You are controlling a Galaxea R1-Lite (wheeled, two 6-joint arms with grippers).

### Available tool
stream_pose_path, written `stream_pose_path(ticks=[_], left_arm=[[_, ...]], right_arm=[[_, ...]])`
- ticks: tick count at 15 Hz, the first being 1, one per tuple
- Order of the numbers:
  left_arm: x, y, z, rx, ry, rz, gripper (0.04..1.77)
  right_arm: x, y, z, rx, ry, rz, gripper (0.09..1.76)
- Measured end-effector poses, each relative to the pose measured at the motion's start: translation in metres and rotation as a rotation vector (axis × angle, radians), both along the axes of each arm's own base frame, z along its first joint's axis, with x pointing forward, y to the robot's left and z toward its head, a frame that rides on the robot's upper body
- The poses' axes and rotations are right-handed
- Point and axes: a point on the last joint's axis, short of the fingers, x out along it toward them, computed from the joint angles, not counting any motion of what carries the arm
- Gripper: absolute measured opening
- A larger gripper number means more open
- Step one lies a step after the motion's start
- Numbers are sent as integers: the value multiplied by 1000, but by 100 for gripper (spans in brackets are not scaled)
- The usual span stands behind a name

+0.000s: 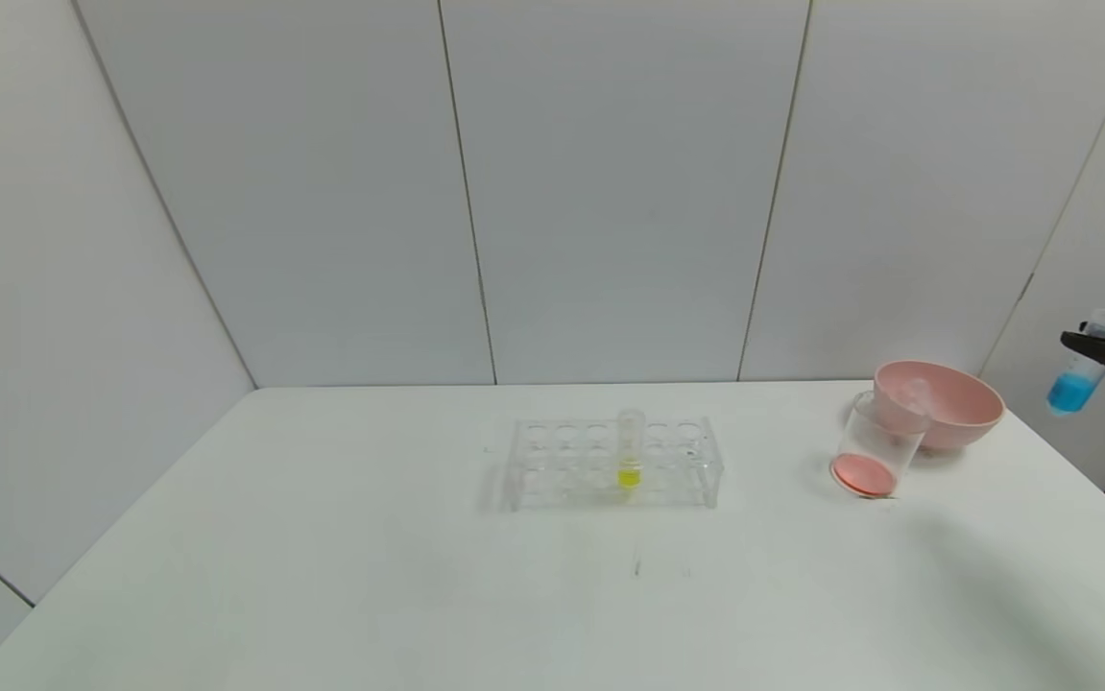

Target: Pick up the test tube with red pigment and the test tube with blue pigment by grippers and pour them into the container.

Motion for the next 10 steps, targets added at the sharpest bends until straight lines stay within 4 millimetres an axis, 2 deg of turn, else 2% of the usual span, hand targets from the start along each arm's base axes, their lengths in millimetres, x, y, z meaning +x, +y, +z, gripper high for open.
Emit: stream_pose_path(ticks=[4,10], left_arm=[[0,0,0,0,0,0,176],[0,0,0,0,0,0,176]], right_arm=[[35,12,4,-54,138,48,51],[78,18,15,-235,205,127,51]])
